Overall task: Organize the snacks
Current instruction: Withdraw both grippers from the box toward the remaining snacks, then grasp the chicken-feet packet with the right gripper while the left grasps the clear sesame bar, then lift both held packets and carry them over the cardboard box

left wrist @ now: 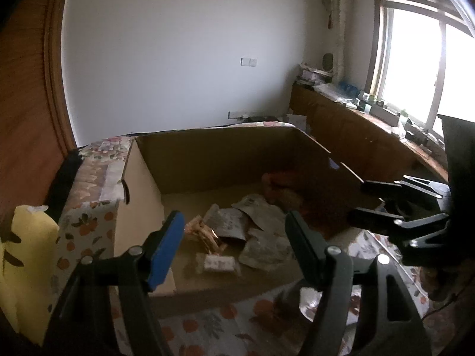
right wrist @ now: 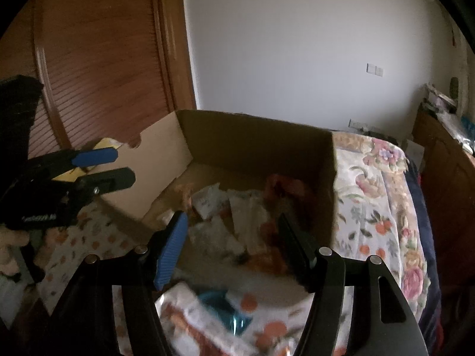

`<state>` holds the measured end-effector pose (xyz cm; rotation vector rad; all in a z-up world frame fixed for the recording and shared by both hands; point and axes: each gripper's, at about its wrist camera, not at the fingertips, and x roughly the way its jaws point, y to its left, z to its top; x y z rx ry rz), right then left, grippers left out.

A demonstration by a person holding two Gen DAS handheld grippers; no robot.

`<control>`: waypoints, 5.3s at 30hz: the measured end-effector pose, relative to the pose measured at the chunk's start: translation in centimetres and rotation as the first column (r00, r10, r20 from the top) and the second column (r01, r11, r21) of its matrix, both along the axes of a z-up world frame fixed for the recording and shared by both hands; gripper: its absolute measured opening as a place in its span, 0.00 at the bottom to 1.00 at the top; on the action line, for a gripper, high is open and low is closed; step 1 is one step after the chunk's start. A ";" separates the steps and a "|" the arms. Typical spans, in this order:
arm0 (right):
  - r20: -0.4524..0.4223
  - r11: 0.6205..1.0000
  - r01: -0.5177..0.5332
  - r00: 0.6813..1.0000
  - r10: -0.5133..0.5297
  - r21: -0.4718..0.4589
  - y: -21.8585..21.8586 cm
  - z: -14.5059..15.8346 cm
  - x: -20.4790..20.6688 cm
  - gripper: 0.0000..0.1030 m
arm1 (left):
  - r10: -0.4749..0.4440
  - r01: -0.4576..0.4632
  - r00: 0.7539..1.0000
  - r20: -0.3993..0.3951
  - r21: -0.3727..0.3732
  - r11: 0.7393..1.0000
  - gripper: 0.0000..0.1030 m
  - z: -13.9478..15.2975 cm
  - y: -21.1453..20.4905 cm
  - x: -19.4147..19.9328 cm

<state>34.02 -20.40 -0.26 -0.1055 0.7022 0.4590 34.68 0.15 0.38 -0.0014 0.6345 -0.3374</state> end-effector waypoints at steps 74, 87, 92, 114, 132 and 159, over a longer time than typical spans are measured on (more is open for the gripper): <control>-0.298 0.976 -0.216 0.931 0.212 0.020 0.0 -11.7 -6.2 0.51 | -0.030 0.023 0.981 -0.189 -0.043 0.999 0.69 -11.1 -4.3 -10.3; -0.261 0.983 -0.179 0.947 0.186 0.049 -2.3 -10.2 -8.8 0.22 | -0.025 0.031 0.973 -0.228 0.026 0.999 0.69 -11.5 -6.4 -9.9; -0.266 0.992 -0.126 0.956 0.125 0.011 -3.6 -10.3 -9.3 0.20 | -0.029 0.036 0.971 -0.236 0.028 0.999 0.69 -11.6 -6.8 -9.8; -0.242 0.991 -0.122 0.964 0.108 -0.046 0.5 -11.4 -7.7 0.57 | -0.019 0.027 0.969 -0.247 0.030 0.999 0.44 -12.0 -4.3 -9.2; -0.213 0.979 -0.107 0.975 0.069 -0.174 3.4 -12.0 -7.2 0.63 | -0.008 0.001 0.974 -0.227 -0.034 0.999 0.42 -11.5 -2.4 -10.1; -0.107 0.995 -0.076 0.992 0.068 -0.071 0.8 -5.3 -10.6 0.62 | 0.007 -0.009 0.995 -0.097 -0.021 1.000 0.43 -6.0 -2.1 -12.4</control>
